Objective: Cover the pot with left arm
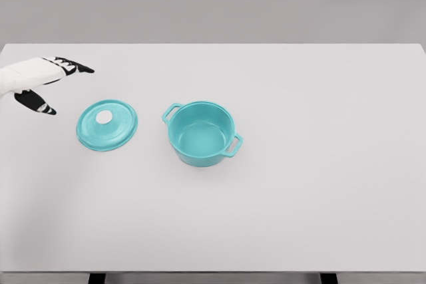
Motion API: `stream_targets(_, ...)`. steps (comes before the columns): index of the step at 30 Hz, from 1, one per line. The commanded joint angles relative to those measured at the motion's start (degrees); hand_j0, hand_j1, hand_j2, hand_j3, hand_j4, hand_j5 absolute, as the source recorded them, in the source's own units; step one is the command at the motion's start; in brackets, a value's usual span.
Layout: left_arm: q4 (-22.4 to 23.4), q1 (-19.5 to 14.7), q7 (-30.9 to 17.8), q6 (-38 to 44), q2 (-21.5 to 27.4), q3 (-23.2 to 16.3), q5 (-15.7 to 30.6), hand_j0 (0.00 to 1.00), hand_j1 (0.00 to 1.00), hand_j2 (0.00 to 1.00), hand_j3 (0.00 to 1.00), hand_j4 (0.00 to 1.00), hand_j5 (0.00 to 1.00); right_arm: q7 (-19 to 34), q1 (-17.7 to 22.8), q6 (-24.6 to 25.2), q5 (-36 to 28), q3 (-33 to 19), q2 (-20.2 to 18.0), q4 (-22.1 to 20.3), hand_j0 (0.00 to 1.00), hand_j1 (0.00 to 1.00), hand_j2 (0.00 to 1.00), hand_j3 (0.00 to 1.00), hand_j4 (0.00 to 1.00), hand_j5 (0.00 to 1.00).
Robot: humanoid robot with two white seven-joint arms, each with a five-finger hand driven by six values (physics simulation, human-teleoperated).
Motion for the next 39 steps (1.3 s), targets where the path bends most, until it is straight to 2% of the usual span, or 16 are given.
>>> stream_targets(1,0.05,0.00,-0.06,-0.05,-0.01,-0.16,0.18,1.00,1.00,1.00,1.00,1.00,1.00,-0.07,0.00,-0.22,-0.01,0.00,-0.01,0.04,1.00,1.00,1.00,1.00,1.00,1.00)
stream_targets(8,0.93,-0.26,-0.06,-1.81,0.25,-0.25,-0.08,1.00,1.00,1.00,1.00,1.00,1.00,0.02,0.44,0.22,-0.01,0.00,-0.01,0.04,1.00,1.00,1.00,1.00,1.00,1.00)
stream_targets(14,1.90,-1.84,-0.06,-1.83,0.60,-2.44,-1.23,1.00,1.00,1.00,1.00,1.00,1.00,0.02,0.53,0.31,-0.01,0.00,-0.01,0.04,1.00,1.00,1.00,1.00,1.00,1.00)
stream_targets(16,2.51,-5.36,-0.06,-1.83,0.34,-4.82,-0.96,1.00,1.00,1.00,1.00,1.00,1.00,0.02,0.53,0.31,-0.01,0.00,-0.01,0.04,1.00,1.00,1.00,1.00,1.00,1.00)
stream_targets(17,2.34,-5.54,-0.06,-1.83,0.07,-4.99,-0.96,1.00,1.00,1.00,1.00,1.00,1.00,0.02,0.53,0.31,-0.01,0.08,-0.01,0.04,1.00,1.00,1.00,1.00,1.00,1.00)
stream_targets(18,2.16,-6.24,-0.06,-1.83,0.60,-7.09,0.00,1.00,1.00,1.00,1.00,1.00,1.00,0.02,0.53,0.31,-0.01,0.00,-0.01,0.04,1.00,1.00,1.00,1.00,1.00,1.00)
stream_targets(19,2.16,-10.01,-0.06,-1.83,1.65,-12.80,0.71,1.00,1.00,1.00,1.00,1.00,1.00,0.02,0.44,0.22,-0.01,0.00,-0.01,0.04,1.00,1.00,1.00,1.00,1.00,1.00)
stream_targets(21,1.63,-14.15,-0.06,-1.83,6.40,-22.39,0.80,1.00,1.00,1.00,1.00,1.00,1.00,0.02,0.53,0.31,-0.01,0.00,-0.01,0.04,1.00,1.00,1.00,1.00,1.00,1.00)
stream_targets(23,1.99,-14.85,-0.06,-1.83,6.49,-25.12,0.80,1.00,1.00,1.00,1.00,1.00,1.00,0.02,0.53,0.31,-0.01,0.00,-0.01,0.04,1.00,1.00,1.00,1.00,1.00,1.00)
stream_targets(25,-0.65,-15.73,-0.06,-1.83,6.40,-28.90,0.62,1.00,1.00,1.00,1.00,1.00,1.00,0.02,0.53,0.31,-0.01,0.08,-0.01,0.04,1.00,1.00,1.00,1.00,1.00,1.00)
stream_targets(26,-0.56,-17.05,-0.06,-1.83,6.40,-29.43,0.53,1.00,1.00,1.00,1.00,1.00,1.00,0.02,0.53,0.31,-0.01,0.00,-0.01,0.04,1.00,1.00,1.00,1.00,1.00,1.00)
stream_targets(29,-0.74,-18.19,-0.06,-1.83,3.68,-29.43,1.67,1.00,1.00,1.00,1.00,1.00,1.00,0.02,0.44,0.31,-0.01,0.00,-0.01,0.04,1.00,1.00,1.00,1.00,1.00,1.00)
stream_targets(32,-0.30,-18.02,-0.06,-1.83,2.01,-29.51,2.20,1.00,1.00,1.00,1.00,1.00,1.00,0.02,0.44,0.22,-0.01,0.00,-0.01,0.04,1.00,1.00,1.00,1.00,1.00,1.00)
stream_targets(35,-0.39,-17.84,-0.06,-1.83,1.92,-30.31,5.10,1.00,1.00,1.00,1.00,1.00,1.00,0.02,0.53,0.31,-0.01,0.08,-0.01,0.04,1.00,1.00,1.00,1.00,1.00,1.00)
stream_targets(39,-0.30,-17.75,-0.06,-1.83,2.36,-31.80,5.10,1.00,1.00,1.00,1.00,1.00,1.00,0.02,0.53,0.31,-0.01,0.00,-0.01,0.04,1.00,1.00,1.00,1.00,1.00,1.00)
